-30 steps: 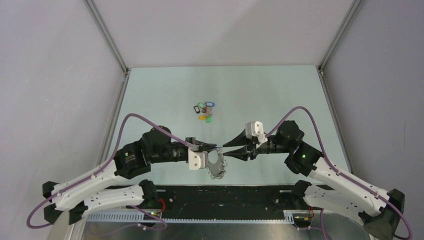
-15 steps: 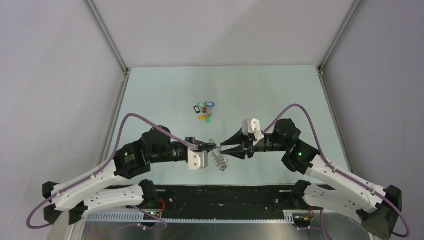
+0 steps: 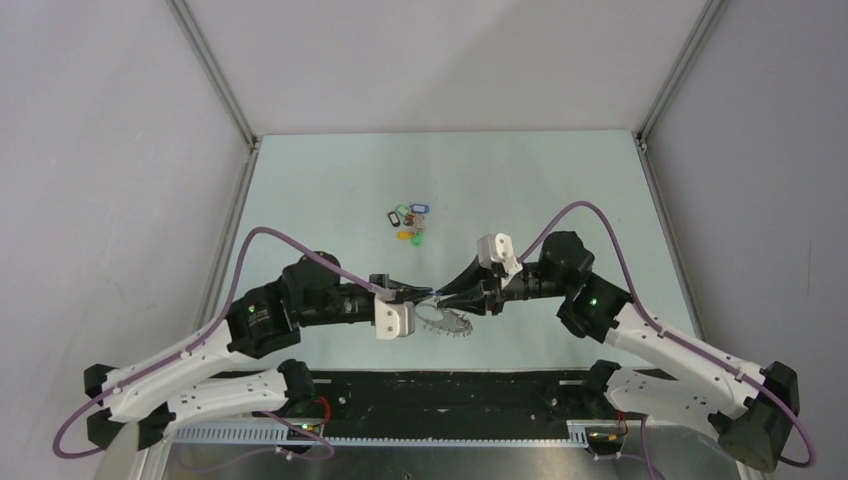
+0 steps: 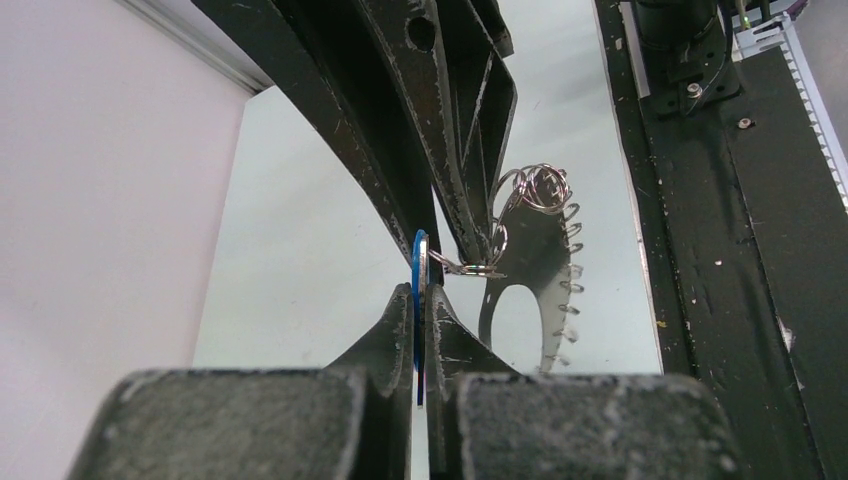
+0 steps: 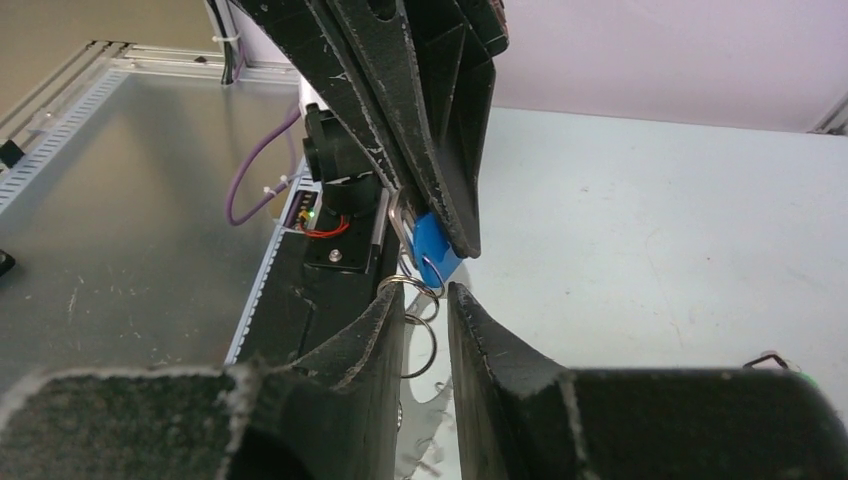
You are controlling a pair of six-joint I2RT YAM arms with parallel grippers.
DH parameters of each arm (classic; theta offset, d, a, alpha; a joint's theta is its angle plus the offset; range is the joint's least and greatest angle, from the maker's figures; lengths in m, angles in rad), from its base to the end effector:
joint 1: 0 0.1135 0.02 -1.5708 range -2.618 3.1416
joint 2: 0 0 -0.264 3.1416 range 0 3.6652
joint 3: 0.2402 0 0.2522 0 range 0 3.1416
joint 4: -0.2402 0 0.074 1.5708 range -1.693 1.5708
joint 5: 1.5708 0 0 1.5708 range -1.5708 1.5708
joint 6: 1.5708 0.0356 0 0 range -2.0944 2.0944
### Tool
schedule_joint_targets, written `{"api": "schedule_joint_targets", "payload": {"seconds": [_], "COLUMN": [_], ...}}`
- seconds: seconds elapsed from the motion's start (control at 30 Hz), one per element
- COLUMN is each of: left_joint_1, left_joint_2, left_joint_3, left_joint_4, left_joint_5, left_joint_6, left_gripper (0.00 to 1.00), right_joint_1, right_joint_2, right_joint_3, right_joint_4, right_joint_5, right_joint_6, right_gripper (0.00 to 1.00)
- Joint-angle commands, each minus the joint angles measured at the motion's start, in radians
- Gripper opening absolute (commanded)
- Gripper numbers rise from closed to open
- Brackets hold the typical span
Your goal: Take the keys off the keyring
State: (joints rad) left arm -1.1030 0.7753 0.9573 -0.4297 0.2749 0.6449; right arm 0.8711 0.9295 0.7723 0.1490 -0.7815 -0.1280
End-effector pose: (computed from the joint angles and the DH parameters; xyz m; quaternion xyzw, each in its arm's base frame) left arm 0.0664 -0.1529 0.3751 0.6534 0.4371 -0.2435 0.5681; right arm 0.1178 0.1788 0.3451 -0.5499 0.4478 0.4884 0.5085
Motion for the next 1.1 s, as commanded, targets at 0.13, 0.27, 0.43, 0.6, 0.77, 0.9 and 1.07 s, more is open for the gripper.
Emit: {"api": "schedule_joint_targets", "payload": {"seconds": [0.13, 0.27, 0.43, 0.6, 0.77, 0.9, 1.07], "left_joint_1": [0.019, 0.029, 0.037, 0.039, 0.040, 0.040, 0.039], "left_joint_2": [-0.034, -0.045, -0.046, -0.053, -0.045, -0.033, 0.009], "left_joint_3": [0.021, 0.016, 0.015, 0.009, 0.004, 0.000, -0.007], "left_joint_4": [0.069, 0.079, 0.087, 0.094, 0.094, 0.094, 0.094], "left_joint_5": [0.012, 0.016, 0.020, 0.010, -0.002, -0.007, -0.013], "left_joint_6": [-0.005, -0.010, -0.015, -0.016, -0.020, -0.019, -0.015], "left_gripper": [0.00, 0.00, 0.00, 0.00, 0.00, 0.00, 0.00], "right_joint_1": [0.008, 0.009, 0.011, 0.006, -0.021, -0.054, -0.073], "right_joint_2": [-0.003, -0.008, -0.021, -0.043, -0.082, -0.125, -0.183], "right_joint_3": [0.050, 0.050, 0.050, 0.050, 0.050, 0.047, -0.006], "right_joint_4": [-0.020, -0.045, -0.047, -0.064, -0.080, -0.073, 0.071], "right_joint_5": [-0.054, -0.054, -0.050, -0.006, 0.076, 0.140, 0.285], "right_joint_6": [0.023, 0.024, 0.034, 0.085, 0.169, 0.241, 0.389], "right_gripper": [0.21, 0.11, 0.00, 0.00, 0.00, 0.00, 0.00]}}
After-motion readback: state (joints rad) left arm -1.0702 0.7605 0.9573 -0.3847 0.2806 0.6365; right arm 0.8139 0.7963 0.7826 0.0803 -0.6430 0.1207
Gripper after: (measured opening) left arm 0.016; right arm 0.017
